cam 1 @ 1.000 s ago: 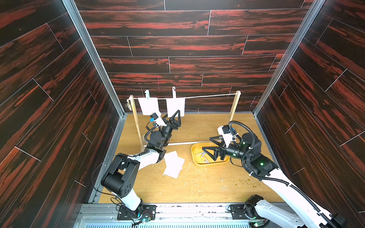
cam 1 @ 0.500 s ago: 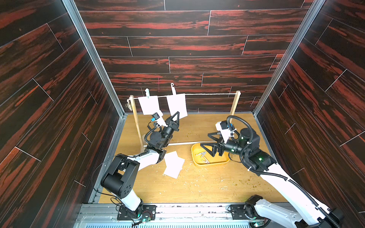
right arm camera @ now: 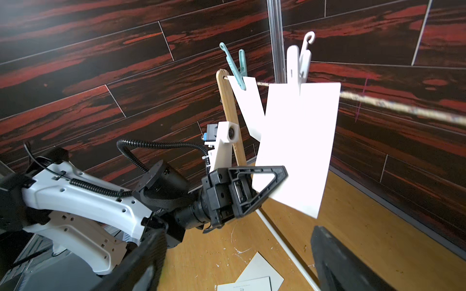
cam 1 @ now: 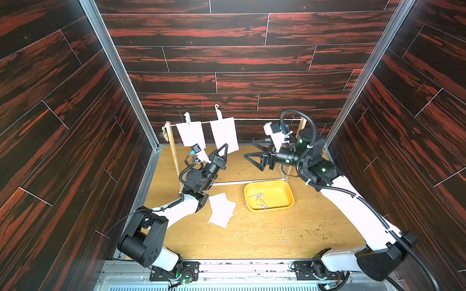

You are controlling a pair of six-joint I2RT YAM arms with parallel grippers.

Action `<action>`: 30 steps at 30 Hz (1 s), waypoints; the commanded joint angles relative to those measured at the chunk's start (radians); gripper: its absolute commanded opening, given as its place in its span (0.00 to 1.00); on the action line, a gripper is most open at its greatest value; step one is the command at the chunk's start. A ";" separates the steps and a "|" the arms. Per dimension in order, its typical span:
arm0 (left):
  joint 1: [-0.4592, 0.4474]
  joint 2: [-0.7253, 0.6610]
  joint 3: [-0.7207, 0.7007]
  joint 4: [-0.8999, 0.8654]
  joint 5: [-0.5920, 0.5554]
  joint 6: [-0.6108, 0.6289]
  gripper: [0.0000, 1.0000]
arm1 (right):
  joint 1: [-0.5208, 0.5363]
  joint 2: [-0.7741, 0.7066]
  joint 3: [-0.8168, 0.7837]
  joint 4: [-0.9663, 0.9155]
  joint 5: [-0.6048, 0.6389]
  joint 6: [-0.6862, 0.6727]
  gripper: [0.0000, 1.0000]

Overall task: Remove the postcards from the strings
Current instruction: Pinch the postcard on the clothesline, then remove the clamp from the clothesline.

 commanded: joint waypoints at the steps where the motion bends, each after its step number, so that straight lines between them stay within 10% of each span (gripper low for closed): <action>1: 0.012 -0.038 0.000 -0.004 0.038 -0.031 0.00 | 0.004 0.123 0.166 -0.072 -0.054 -0.035 0.92; 17: 0.083 -0.049 0.005 -0.022 0.177 -0.102 0.00 | -0.012 0.652 0.914 -0.169 -0.230 0.067 0.88; 30: 0.125 -0.047 0.014 -0.043 0.260 -0.139 0.00 | -0.022 0.843 1.085 -0.024 -0.302 0.221 0.88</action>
